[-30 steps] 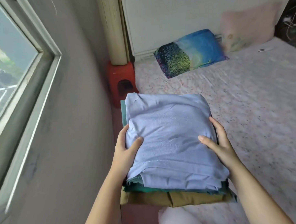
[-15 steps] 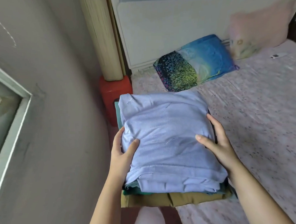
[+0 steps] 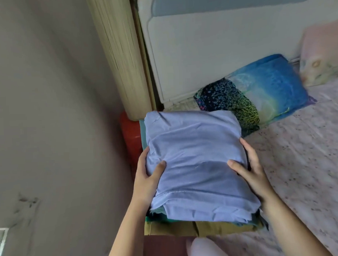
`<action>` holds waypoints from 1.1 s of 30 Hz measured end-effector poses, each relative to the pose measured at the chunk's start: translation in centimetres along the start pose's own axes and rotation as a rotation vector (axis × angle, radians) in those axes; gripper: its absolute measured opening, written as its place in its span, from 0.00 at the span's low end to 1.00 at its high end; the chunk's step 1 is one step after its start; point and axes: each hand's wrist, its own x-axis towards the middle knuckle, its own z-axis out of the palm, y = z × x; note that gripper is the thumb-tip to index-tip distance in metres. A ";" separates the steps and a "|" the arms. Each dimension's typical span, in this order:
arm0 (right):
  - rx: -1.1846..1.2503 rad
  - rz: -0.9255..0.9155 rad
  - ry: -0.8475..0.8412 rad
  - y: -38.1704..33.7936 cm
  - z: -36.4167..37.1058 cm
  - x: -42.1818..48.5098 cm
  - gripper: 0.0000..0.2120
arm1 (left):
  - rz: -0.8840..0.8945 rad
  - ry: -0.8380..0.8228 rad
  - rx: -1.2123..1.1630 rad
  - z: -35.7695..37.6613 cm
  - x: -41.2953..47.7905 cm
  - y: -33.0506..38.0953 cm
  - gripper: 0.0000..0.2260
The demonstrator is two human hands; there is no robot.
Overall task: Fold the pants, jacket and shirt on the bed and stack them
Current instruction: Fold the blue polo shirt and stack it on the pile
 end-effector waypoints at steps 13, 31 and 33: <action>-0.035 0.162 -0.091 5.8 2.3 25.0 0.28 | -0.078 -0.018 0.080 4.5 23.9 -3.7 0.25; -0.229 0.184 -0.209 22.6 3.7 51.2 0.33 | -0.082 0.093 0.113 13.3 48.4 -21.7 0.30; -0.241 0.184 -0.219 24.7 3.3 52.9 0.32 | -0.097 0.095 0.109 14.1 49.8 -23.4 0.31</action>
